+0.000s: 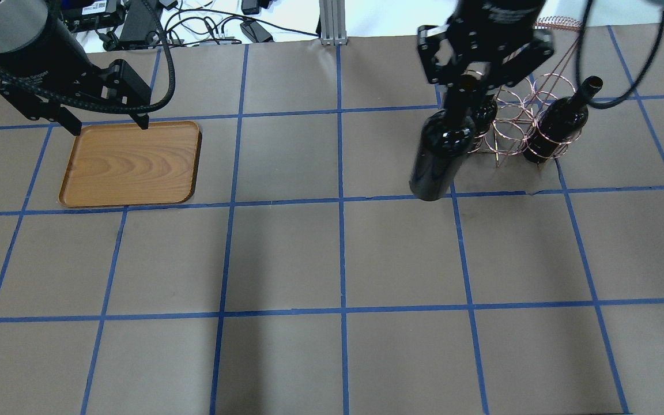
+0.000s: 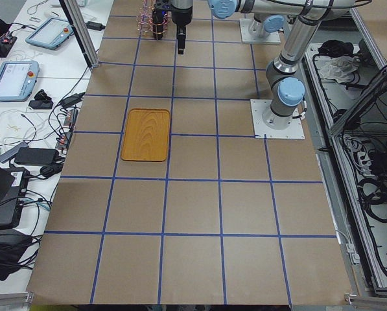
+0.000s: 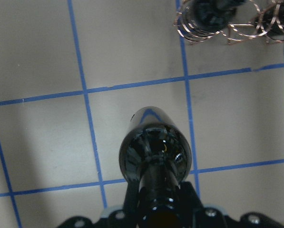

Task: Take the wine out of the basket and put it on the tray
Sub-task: 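Carry the bottle toward the tray and stand it upright on the table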

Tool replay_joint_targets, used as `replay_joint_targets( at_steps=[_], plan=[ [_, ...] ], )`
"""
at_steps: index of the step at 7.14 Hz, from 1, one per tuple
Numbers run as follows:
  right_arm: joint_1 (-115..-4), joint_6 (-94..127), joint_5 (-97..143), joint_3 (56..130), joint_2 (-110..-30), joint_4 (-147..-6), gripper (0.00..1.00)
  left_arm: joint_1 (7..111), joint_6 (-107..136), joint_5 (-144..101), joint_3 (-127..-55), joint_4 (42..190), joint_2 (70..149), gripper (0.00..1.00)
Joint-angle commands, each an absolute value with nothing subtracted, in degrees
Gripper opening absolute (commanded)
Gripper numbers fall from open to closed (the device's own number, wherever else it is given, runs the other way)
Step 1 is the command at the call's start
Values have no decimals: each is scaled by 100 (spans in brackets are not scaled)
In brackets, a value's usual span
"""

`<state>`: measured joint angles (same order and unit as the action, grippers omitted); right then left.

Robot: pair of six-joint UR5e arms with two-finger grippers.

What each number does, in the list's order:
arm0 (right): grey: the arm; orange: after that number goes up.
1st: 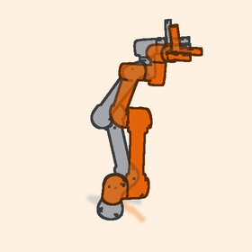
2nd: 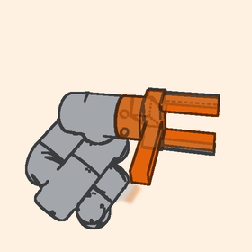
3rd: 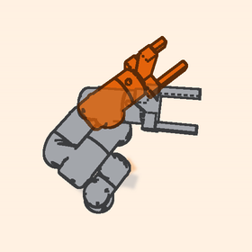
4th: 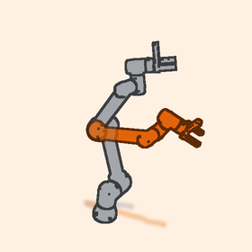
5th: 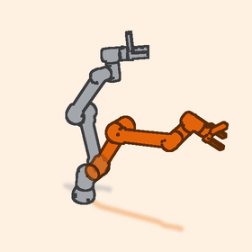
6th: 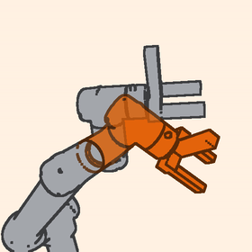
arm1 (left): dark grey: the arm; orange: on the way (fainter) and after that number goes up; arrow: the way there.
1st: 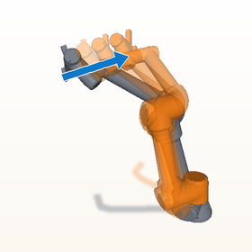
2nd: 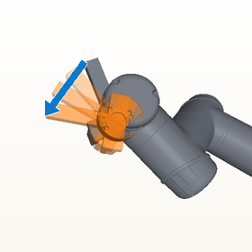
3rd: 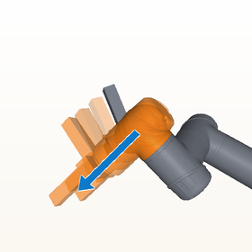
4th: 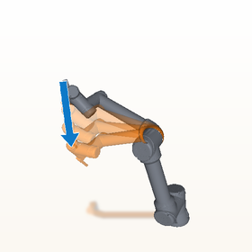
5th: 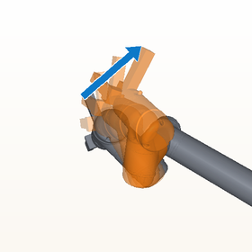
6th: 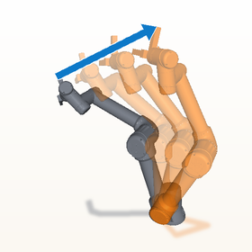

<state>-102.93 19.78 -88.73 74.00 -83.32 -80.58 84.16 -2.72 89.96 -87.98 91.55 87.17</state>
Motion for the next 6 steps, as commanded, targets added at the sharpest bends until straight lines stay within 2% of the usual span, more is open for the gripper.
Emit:
replay_joint_targets(
  at_steps=[1,3,6],
  plan=[
    [-11352,3194,-8859,7794,-7675,-9434,10,8402,-281,9009,-8798,9185,8710,100],
    [-11784,3925,-8894,8215,-7489,-9868,10,8324,-308,8991,-8772,9185,8710,100],
    [-11917,4560,-8851,8349,-7278,-10423,9,8077,-396,8947,-8780,9185,8710,100]
  ],
)
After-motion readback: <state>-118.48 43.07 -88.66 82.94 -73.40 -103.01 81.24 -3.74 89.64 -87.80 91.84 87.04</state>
